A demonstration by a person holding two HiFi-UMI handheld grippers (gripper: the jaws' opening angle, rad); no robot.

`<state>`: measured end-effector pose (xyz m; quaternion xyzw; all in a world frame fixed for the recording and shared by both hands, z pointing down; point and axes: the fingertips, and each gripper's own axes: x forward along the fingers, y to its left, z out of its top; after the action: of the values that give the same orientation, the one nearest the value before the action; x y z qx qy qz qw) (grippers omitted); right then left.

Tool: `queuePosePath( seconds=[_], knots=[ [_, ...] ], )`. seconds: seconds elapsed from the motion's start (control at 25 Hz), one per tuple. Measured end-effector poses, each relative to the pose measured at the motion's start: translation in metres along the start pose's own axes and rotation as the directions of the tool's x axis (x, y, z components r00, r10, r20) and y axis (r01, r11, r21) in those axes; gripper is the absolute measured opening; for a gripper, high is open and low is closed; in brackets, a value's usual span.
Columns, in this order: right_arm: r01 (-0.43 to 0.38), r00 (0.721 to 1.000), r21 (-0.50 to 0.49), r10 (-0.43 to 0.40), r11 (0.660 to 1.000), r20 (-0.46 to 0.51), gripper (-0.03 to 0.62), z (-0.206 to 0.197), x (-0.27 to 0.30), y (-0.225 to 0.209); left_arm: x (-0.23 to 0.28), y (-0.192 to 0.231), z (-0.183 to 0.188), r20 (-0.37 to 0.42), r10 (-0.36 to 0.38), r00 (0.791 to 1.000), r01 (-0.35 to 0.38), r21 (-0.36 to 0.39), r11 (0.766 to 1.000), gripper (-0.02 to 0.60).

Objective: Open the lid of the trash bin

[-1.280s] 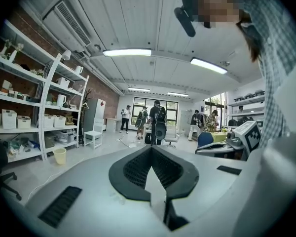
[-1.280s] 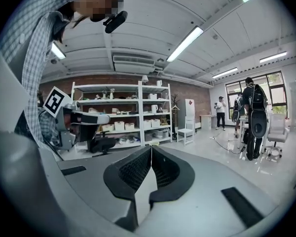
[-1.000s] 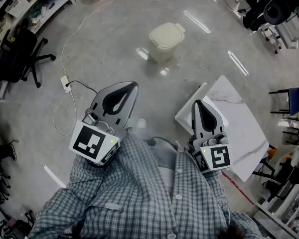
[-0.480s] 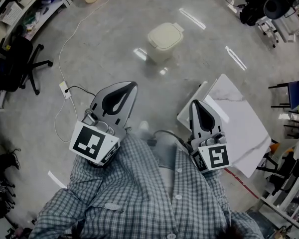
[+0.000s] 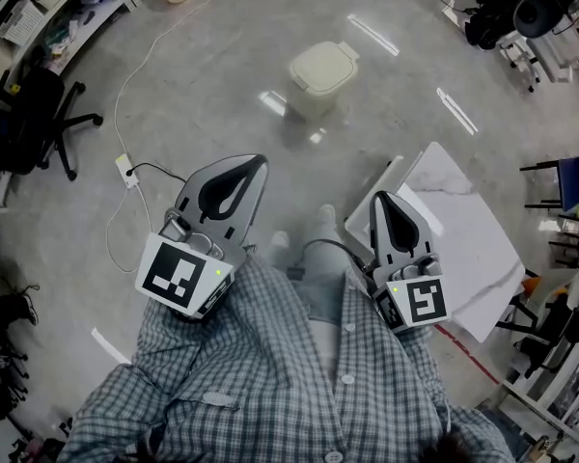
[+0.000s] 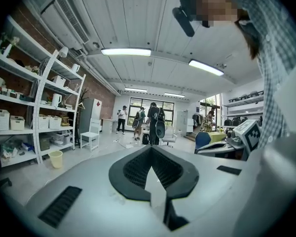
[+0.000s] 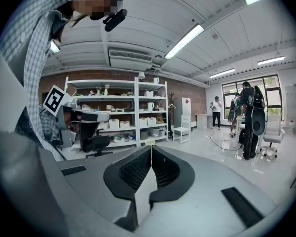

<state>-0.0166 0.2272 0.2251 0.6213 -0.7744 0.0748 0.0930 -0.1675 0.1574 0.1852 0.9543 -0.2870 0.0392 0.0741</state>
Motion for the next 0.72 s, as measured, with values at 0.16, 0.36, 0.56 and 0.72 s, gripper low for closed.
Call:
queuePosePath(
  seconds=[0.16, 0.36, 0.56, 0.72],
  knots=[
    [-0.004, 1.000, -0.011, 0.004, 1.000, 0.001, 0.021, -0.001, 0.003, 0.001, -0.005, 0.007, -0.001, 0.001, 0.021, 1.000, -0.021, -0.006, 1.000, 0.005],
    [-0.029, 1.000, -0.030, 0.029, 0.999, -0.009, 0.021, 0.000, 0.016, -0.008, 0.000, 0.013, -0.003, -0.002, 0.055, 0.998, -0.055, -0.003, 0.998, 0.005],
    [-0.076, 0.997, -0.059, 0.075, 0.995, -0.012, 0.021, 0.004, 0.039, -0.004, 0.002, 0.027, -0.006, -0.002, 0.085, 0.996, -0.085, -0.026, 0.996, 0.005],
    [-0.116, 0.993, -0.070, 0.114, 0.991, -0.031, 0.021, 0.006, 0.054, -0.006, 0.013, 0.035, -0.003, -0.002, 0.114, 0.994, -0.114, -0.026, 0.993, 0.005]
  ],
)
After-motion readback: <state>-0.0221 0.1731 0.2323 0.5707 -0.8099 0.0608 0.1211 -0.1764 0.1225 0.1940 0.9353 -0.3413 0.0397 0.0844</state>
